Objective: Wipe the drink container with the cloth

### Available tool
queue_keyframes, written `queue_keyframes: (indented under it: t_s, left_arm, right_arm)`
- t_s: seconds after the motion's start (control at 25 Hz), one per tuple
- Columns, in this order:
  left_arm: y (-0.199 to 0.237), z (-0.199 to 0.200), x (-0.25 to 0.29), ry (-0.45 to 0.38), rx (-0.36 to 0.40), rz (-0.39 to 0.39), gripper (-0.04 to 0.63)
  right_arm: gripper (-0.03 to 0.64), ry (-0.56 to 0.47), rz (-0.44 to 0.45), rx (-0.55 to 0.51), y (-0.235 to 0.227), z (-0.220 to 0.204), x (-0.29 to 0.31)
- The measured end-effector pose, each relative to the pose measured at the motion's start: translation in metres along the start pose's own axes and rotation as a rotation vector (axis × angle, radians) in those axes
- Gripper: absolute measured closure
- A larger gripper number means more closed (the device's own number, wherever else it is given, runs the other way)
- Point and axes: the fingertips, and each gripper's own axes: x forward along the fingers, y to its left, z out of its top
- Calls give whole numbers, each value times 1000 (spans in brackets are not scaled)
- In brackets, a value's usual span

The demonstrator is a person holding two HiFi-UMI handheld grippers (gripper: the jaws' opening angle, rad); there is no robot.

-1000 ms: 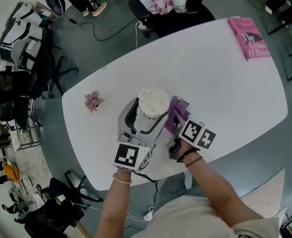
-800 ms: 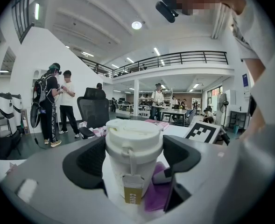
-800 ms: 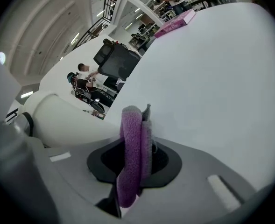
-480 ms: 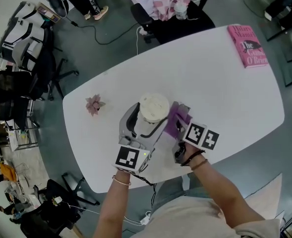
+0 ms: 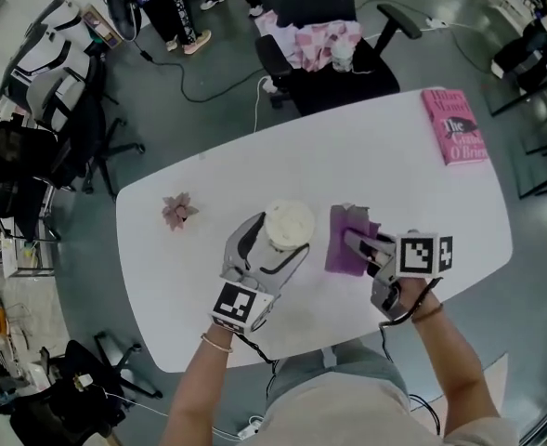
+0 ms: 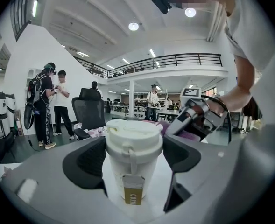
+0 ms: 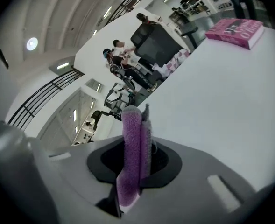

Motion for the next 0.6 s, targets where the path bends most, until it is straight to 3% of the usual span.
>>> queue_keyframes:
  t_s: [0.24, 0.4, 0.6]
  left_arm:
    - [-1, -1, -2, -9, 15, -45, 210]
    - [-2, 1, -2, -7, -10, -56, 210]
    - [-1, 3, -1, -23, 8, -75, 210]
  right_arm:
    - [548, 113, 169, -44, 35, 19, -7]
    - [548, 154, 169, 23, 37, 28, -10]
    - [548, 203, 201, -54, 40, 43, -1]
